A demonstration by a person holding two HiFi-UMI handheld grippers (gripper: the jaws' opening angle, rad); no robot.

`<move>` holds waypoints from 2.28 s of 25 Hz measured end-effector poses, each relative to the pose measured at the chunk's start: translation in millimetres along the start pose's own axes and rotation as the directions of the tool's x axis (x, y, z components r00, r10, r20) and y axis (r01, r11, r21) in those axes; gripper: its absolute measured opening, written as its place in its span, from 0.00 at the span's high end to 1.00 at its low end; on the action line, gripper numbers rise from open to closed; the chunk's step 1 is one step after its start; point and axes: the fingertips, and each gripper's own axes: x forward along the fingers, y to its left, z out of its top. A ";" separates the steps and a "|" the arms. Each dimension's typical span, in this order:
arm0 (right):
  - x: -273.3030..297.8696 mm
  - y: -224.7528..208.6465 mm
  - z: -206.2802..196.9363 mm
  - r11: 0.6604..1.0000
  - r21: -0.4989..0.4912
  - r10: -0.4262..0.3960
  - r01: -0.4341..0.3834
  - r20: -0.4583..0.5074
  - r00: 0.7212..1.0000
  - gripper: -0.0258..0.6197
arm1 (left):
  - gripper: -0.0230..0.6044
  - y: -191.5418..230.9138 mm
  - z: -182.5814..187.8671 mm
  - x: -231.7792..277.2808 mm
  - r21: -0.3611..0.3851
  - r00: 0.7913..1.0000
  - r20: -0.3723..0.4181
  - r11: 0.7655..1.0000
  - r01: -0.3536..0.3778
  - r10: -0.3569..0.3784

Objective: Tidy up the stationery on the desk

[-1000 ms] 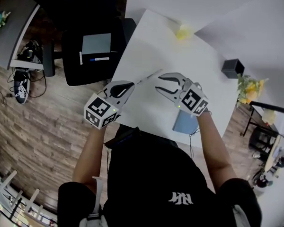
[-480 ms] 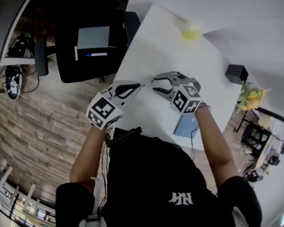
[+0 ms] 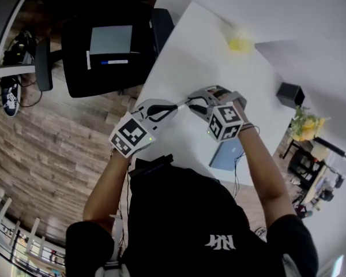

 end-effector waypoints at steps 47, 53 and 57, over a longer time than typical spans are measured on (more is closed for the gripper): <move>-210.6 163.9 -150.3 0.497 0.711 -0.640 0.497 -0.087 0.764 0.86 | 0.96 -154.3 5.5 107.2 0.209 0.969 -0.208 0.962 0.175 -0.131; -231.5 228.4 -198.8 0.284 0.819 -0.693 0.498 -0.184 0.697 0.86 | 0.96 -171.2 -14.6 140.2 0.158 0.966 -0.232 0.975 0.156 -0.117; -230.1 256.2 -219.6 0.189 0.862 -0.706 0.471 -0.214 0.676 0.86 | 0.96 -192.3 -32.7 155.9 0.158 0.959 -0.265 0.977 0.144 -0.098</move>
